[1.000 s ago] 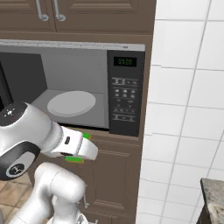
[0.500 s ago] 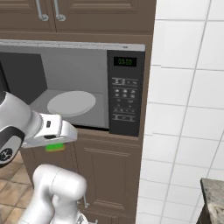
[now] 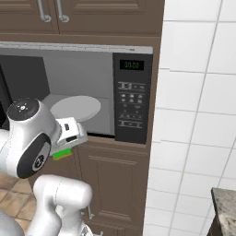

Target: Place the sponge inside the microwave to prepare for sanitizing.

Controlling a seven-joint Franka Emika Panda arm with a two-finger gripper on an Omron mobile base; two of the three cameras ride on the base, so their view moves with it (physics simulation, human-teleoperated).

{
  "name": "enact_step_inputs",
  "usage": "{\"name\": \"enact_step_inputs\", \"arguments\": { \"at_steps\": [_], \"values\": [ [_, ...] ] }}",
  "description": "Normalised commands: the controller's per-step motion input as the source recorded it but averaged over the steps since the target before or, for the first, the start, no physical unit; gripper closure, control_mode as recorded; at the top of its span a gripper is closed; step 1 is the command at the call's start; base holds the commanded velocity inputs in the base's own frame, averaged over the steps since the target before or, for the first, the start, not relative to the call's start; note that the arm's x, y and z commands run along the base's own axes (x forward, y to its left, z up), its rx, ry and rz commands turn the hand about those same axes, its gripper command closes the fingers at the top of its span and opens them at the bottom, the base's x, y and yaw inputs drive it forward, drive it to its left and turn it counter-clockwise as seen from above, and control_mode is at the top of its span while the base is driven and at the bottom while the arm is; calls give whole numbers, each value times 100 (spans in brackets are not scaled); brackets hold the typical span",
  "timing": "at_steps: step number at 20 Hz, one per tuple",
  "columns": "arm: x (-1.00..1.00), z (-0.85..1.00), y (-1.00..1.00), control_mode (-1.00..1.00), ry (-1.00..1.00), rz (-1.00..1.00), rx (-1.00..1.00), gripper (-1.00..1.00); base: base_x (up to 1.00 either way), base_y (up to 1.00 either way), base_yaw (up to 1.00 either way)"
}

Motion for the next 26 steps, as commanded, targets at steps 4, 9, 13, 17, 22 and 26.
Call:
{"name": "enact_step_inputs", "arguments": {
  "at_steps": [4,9,13,17,22,26],
  "values": [
    [3,-16,56,-100,-3,27,0,100,0,0,0],
    [0,-19,43,-100,-12,7,-1,100,0,0,0],
    [3,-3,2,-100,-9,-4,3,100,0,0,0],
    [11,-8,-1,-100,-13,-12,10,100,0,0,0],
    [5,-22,0,-100,-15,-9,22,100,0,0,0],
    [4,-23,0,-100,-19,-3,26,100,0,0,0]
  ]
}}
